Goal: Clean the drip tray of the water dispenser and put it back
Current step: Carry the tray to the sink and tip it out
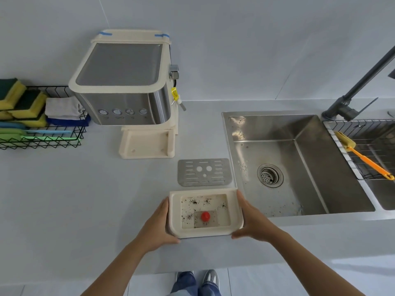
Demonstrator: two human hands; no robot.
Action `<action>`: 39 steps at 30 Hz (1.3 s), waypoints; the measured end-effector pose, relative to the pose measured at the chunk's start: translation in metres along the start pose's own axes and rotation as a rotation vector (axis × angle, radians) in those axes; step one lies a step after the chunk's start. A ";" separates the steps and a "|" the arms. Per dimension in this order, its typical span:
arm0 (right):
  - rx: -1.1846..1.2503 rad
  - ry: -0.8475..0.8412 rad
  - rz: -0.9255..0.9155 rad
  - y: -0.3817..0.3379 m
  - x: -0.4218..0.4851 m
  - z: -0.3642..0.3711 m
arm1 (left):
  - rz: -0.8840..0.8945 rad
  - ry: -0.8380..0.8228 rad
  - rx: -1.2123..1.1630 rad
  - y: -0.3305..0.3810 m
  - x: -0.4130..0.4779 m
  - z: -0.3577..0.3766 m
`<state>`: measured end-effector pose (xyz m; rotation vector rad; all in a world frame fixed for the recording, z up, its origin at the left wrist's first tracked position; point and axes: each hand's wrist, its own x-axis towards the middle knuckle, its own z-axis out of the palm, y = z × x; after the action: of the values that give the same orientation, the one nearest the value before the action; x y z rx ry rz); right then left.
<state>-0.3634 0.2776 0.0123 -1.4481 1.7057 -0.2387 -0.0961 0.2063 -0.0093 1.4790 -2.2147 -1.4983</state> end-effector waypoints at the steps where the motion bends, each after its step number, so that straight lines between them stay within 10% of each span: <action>1: 0.009 0.014 0.000 -0.001 -0.001 -0.001 | 0.002 0.010 -0.020 0.001 0.001 0.000; 23: 0.246 0.269 0.038 -0.006 -0.013 -0.098 | 0.152 -0.075 -0.095 0.092 0.070 -0.043; 39: 0.391 0.085 -0.137 0.123 -0.005 -0.200 | -0.015 0.046 -0.165 0.204 0.110 0.046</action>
<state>-0.5907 0.2463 0.0592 -1.2737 1.5219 -0.6784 -0.3133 0.1657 0.0753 1.4664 -2.0050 -1.5907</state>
